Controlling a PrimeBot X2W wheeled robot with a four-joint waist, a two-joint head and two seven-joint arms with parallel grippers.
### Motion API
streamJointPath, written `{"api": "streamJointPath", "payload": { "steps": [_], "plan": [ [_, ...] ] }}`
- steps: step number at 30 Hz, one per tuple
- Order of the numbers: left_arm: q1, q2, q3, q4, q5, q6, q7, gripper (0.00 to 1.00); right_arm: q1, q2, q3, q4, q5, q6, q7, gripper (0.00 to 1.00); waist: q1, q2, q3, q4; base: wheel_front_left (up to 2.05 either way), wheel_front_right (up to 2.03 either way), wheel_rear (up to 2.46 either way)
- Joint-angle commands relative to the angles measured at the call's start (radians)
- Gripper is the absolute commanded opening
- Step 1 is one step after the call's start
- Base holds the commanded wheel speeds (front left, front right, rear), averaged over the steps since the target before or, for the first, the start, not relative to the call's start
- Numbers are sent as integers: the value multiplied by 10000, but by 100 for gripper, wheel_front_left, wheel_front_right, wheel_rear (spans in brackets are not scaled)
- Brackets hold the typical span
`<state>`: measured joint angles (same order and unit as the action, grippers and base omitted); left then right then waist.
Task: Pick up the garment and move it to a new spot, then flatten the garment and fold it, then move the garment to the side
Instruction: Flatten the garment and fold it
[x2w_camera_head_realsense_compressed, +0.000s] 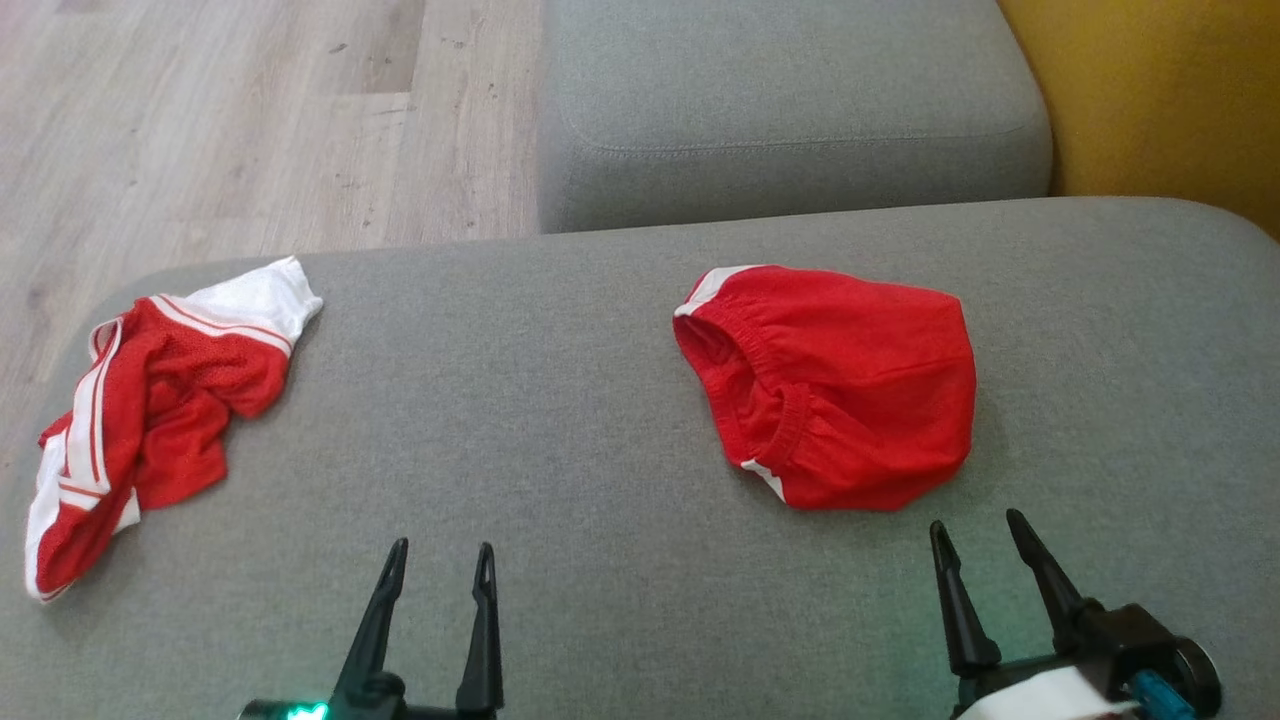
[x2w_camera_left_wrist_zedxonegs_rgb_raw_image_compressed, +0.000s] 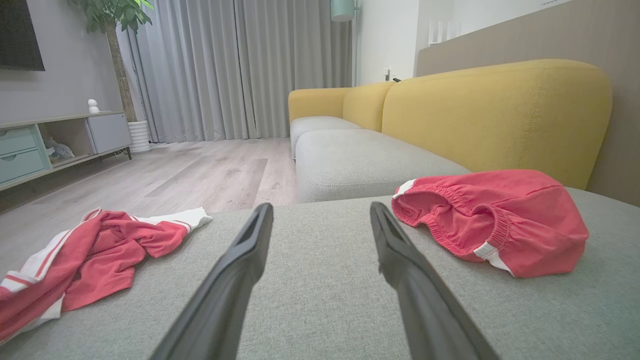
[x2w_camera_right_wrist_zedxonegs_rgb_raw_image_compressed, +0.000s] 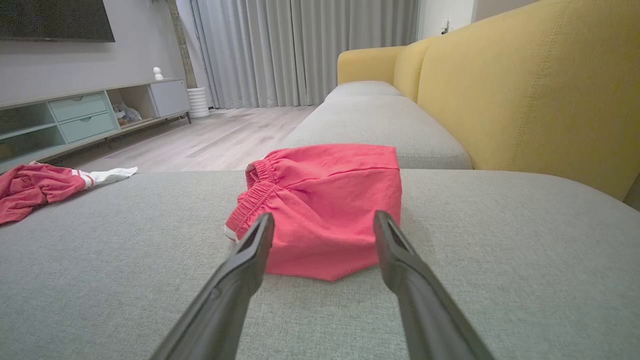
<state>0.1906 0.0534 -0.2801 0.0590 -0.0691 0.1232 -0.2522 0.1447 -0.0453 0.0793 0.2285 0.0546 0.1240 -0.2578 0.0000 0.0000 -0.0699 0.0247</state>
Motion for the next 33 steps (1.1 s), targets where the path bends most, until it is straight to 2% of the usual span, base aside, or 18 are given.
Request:
{"api": "streamJointPath", "payload": {
  "steps": [1,20,27,33],
  "plan": [
    [-283,-31,361,-337,66,18,-95,100,-356,-49,245,-309,91,67,-40,100,0,0,14,-5,0,0,0],
    [-434,-31,177,-231,78,-55,-95,100,-520,-49,361,-285,65,67,-40,100,0,0,283,-186,0,0,0],
    [-1716,-32,-919,452,742,-825,-95,100,-853,-49,408,-475,-77,67,-40,100,0,0,1057,-687,0,0,0],
    [-3851,121,-2078,2030,1414,-1663,-95,100,-1463,-49,660,-519,-125,67,-40,100,0,0,2107,-1395,0,0,0]
  ]
}}
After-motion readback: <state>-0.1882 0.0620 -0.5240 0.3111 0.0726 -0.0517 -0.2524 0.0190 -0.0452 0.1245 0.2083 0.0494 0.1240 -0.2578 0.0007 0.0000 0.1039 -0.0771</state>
